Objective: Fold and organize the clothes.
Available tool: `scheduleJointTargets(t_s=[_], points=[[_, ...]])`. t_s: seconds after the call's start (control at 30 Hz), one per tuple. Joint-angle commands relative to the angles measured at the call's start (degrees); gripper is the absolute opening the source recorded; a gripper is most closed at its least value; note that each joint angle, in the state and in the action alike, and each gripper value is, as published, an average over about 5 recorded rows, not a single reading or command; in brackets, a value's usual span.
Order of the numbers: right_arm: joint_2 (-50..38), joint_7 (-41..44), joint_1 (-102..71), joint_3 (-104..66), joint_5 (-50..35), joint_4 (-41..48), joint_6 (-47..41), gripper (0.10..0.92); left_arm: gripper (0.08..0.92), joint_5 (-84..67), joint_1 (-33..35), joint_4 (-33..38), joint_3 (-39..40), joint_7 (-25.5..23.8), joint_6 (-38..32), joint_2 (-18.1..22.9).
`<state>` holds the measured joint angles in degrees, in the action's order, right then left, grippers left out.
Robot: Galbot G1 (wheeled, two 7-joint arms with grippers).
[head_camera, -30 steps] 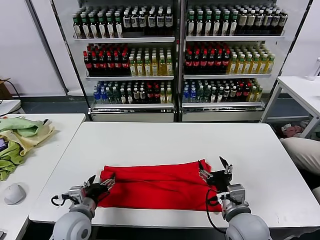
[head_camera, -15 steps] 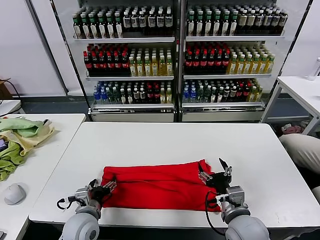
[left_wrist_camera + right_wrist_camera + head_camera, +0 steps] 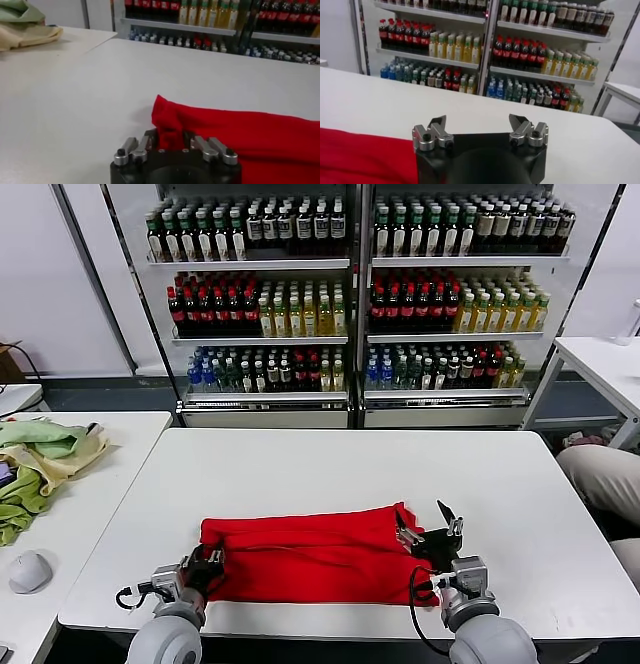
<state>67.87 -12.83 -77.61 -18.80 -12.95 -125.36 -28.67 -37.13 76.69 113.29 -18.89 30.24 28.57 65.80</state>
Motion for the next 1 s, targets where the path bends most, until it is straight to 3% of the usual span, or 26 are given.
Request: scheduleJointTargets(t_s=[0.03, 0.27, 0.47, 0.63, 0.77, 0.87, 1.0], points=[[0.0, -0.1, -0.2, -0.1, 0.2, -0.4, 0.0, 0.823, 0.299, 12.3, 0.1, -1.8, 1.7, -1.2, -1.6, 0.2], [0.1, -0.3, 0.0, -0.3, 0.3, -1.2, 0.0, 0.823, 0.124, 17.8, -0.6, 1.6, 0.1, -1.8, 1.3, -0.9], [0.4, -0.3, 0.5, -0.2, 0.4, -1.1, 0.0, 0.823, 0.107, 18.4, 1.7, 9.7, -9.2, -2.6, 4.4, -8.0], [0.4, -0.2, 1.3, -0.2, 0.4, -1.4, 0.0, 0.823, 0.107, 16.3, 6.3, 5.4, -24.6, -4.5, 4.8, -15.8], [0.7, -0.1, 2.0, 0.0, 0.4, -1.2, 0.0, 0.823, 0.107, 8.5, 8.9, 1.6, -32.4, -4.7, 4.9, -19.2], [0.8, -0.1, 2.2, 0.0, 0.6, -0.8, -0.1, 0.823, 0.107, -0.8, 8.5, 6.3, -31.2, -4.4, 5.0, -18.3], [0.6, -0.1, 1.2, -0.5, 0.8, -1.1, -0.1, 0.823, 0.107, -11.9, 7.1, 18.0, -20.5, -3.4, 5.1, -13.8]])
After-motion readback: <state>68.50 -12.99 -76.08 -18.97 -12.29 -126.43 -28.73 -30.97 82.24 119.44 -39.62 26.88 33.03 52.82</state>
